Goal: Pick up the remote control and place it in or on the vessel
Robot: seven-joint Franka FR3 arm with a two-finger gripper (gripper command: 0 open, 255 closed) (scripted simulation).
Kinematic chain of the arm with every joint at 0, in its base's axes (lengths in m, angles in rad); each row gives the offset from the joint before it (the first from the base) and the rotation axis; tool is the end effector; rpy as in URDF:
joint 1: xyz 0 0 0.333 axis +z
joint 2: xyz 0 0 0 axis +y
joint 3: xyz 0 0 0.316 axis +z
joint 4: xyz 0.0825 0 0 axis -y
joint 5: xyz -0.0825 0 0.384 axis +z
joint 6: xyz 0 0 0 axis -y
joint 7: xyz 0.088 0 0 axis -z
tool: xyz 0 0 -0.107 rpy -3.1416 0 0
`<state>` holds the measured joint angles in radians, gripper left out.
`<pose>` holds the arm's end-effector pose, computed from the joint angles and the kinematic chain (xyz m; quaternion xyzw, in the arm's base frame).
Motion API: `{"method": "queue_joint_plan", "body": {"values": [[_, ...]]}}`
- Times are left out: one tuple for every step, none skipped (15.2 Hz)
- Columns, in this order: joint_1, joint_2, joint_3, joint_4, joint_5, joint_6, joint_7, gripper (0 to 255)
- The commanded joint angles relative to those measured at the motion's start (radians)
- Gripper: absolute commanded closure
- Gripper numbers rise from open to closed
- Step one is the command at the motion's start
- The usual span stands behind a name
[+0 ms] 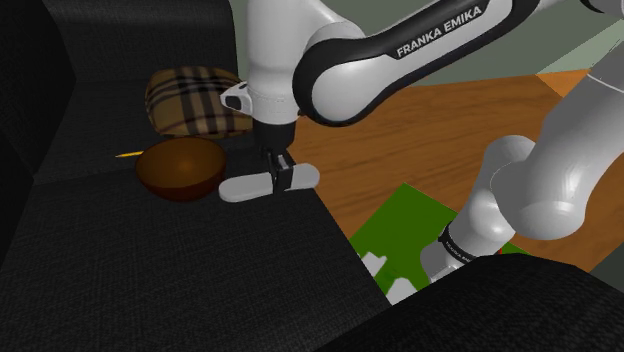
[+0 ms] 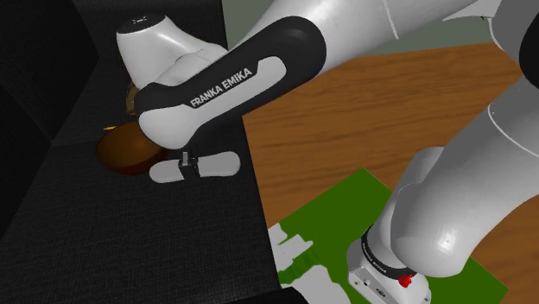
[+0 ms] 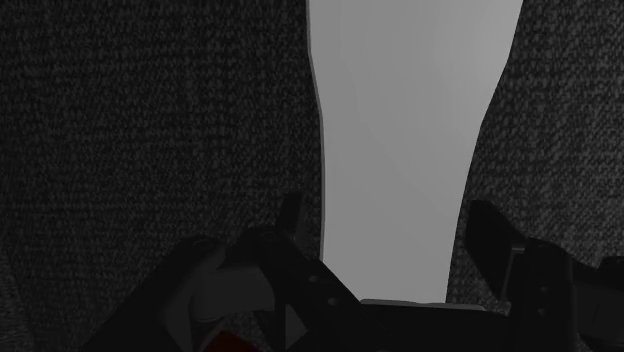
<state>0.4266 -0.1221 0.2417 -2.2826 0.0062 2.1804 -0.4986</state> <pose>0.3906 0.3102 0.4047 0.8359 0.5488 0.0092 0.0113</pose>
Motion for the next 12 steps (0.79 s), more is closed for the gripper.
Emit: {"method": "queue_joint_plan", "body": {"values": [[0.001, -0.013, 0.0, 0.014, 0.004, -0.027, -0.001, 255], [0.001, -0.019, 0.0, 0.022, 0.005, -0.04, -0.002, 255], [0.001, -0.025, -0.001, 0.03, 0.006, -0.054, -0.003, 255], [0.001, -0.03, -0.002, 0.038, 0.008, -0.068, -0.005, 255], [0.001, -0.035, -0.002, 0.047, 0.009, -0.081, -0.006, 255], [0.001, -0.04, -0.003, 0.056, 0.01, -0.095, -0.007, 255], [0.001, -0.045, -0.003, 0.065, 0.011, -0.109, -0.008, 255], [0.001, -0.049, -0.004, 0.074, 0.012, -0.122, -0.009, 255], [0.001, -0.053, -0.005, 0.084, 0.013, -0.136, -0.01, 255], [0.001, -0.057, -0.005, 0.093, 0.014, -0.149, -0.011, 255], [0.001, -0.061, -0.006, 0.103, 0.014, -0.163, -0.012, 255], [0.001, -0.065, -0.006, 0.113, 0.015, -0.176, -0.013, 255]]}}
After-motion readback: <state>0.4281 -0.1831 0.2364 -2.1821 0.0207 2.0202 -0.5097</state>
